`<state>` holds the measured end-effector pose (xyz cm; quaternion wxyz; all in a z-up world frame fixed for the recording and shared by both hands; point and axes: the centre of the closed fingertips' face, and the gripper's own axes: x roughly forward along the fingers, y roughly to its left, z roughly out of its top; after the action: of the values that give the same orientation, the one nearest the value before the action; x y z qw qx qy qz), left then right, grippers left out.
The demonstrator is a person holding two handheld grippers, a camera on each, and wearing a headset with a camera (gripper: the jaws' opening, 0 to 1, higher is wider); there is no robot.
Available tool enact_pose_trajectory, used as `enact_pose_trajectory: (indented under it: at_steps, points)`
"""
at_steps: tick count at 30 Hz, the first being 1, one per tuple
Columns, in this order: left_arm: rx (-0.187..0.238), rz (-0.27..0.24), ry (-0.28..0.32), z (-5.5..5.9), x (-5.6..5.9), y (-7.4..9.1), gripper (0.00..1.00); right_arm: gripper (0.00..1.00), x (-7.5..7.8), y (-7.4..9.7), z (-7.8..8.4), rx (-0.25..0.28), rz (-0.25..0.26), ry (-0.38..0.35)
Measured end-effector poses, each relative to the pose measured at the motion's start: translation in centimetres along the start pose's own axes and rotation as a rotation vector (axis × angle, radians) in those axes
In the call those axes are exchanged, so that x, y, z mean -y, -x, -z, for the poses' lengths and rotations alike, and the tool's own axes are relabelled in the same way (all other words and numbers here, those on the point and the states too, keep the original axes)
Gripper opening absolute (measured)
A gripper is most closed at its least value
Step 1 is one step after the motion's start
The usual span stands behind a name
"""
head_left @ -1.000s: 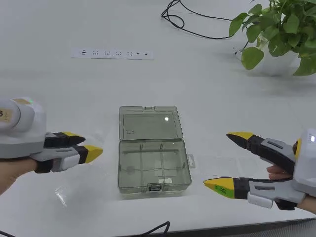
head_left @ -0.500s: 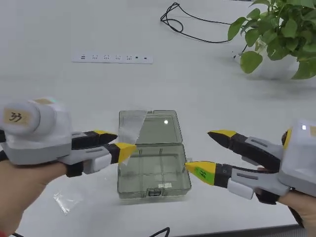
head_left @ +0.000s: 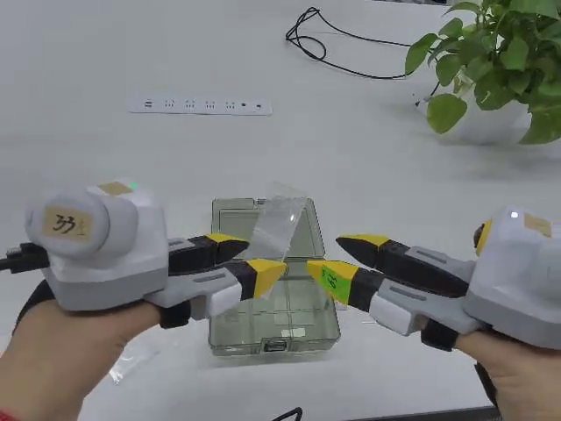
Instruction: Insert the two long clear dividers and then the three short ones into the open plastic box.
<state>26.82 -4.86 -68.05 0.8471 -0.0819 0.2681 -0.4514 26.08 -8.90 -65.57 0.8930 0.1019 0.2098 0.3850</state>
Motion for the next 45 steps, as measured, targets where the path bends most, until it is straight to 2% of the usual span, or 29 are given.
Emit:
enact_pose_trajectory:
  at_steps: [7, 19, 20, 22, 24, 26, 28, 33, 45]
  points:
    - [-0.016, 0.016, -0.052, 0.0, 0.9, -0.6, 0.31, 0.23, -0.3, -0.8, 0.2, -0.008, 0.014, -0.043]
    - [-0.017, 0.027, -0.072, -0.1, 1.1, -0.8, 0.31, 0.13, -0.3, -1.5, 0.6, -0.025, 0.029, -0.103]
    - [-0.016, 0.028, -0.071, -0.2, 1.2, -0.8, 0.31, 0.08, -0.5, -1.5, 0.7, -0.026, 0.021, -0.116]
    - [-0.016, 0.026, -0.075, -0.2, 1.2, -0.8, 0.30, 0.07, -0.5, -1.6, 0.7, -0.024, 0.041, -0.183]
    - [-0.014, 0.021, -0.083, -0.2, 1.2, -0.9, 0.30, 0.07, -0.4, -1.8, 0.7, -0.018, 0.062, -0.169]
    - [-0.015, 0.020, -0.074, -0.2, 1.1, -0.9, 0.30, 0.07, -0.6, -1.8, 0.7, -0.020, 0.061, -0.192]
    - [-0.015, 0.025, -0.069, -0.2, 1.2, -0.9, 0.30, 0.06, -0.3, -1.7, 0.7, -0.018, 0.073, -0.181]
    - [-0.009, 0.031, -0.062, -0.3, 1.2, -0.8, 0.30, 0.06, -0.1, -1.7, 0.5, -0.019, 0.071, -0.191]
    - [-0.013, 0.049, -0.097, 0.1, 1.3, -0.6, 0.33, 0.06, 0.1, -1.8, 0.1, -0.038, 0.073, -0.184]
